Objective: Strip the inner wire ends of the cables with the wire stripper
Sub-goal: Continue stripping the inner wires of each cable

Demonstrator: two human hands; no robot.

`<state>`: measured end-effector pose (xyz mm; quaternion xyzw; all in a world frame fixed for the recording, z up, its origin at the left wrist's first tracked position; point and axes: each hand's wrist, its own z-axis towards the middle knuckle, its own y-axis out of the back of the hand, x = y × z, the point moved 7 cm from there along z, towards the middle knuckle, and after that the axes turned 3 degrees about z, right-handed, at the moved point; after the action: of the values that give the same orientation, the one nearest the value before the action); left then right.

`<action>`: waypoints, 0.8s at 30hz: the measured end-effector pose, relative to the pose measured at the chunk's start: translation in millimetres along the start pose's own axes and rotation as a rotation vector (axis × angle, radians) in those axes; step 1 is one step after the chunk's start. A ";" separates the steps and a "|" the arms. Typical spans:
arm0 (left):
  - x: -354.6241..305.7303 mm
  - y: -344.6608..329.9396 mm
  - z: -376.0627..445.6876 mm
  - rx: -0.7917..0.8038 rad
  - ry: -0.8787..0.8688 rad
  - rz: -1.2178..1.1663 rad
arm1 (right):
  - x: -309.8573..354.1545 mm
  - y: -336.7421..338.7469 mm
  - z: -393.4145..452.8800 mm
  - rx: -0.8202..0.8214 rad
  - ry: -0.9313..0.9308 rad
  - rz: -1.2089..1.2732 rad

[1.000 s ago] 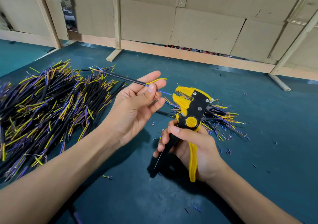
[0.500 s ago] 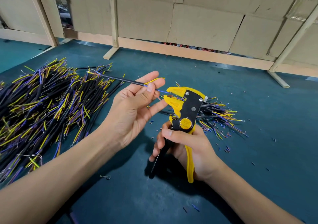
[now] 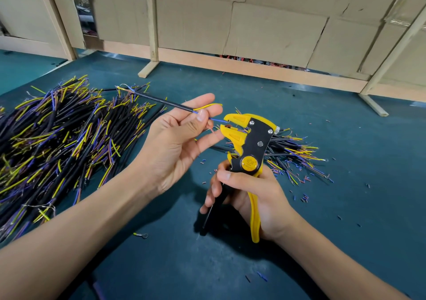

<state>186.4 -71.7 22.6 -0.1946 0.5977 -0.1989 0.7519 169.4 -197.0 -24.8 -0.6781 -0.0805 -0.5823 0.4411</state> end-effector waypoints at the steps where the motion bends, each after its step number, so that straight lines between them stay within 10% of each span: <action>1: -1.0 0.5 0.4 0.003 0.001 0.008 | 0.0 0.3 0.0 0.003 0.001 -0.002; 24: -3.6 -3.8 -1.8 0.029 -0.010 0.062 | 1.9 -1.8 -1.1 0.008 -0.001 -0.016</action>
<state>183.7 -73.1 27.3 -0.1660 0.5967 -0.1834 0.7634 168.0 -197.4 -22.4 -0.6762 -0.0885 -0.5850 0.4391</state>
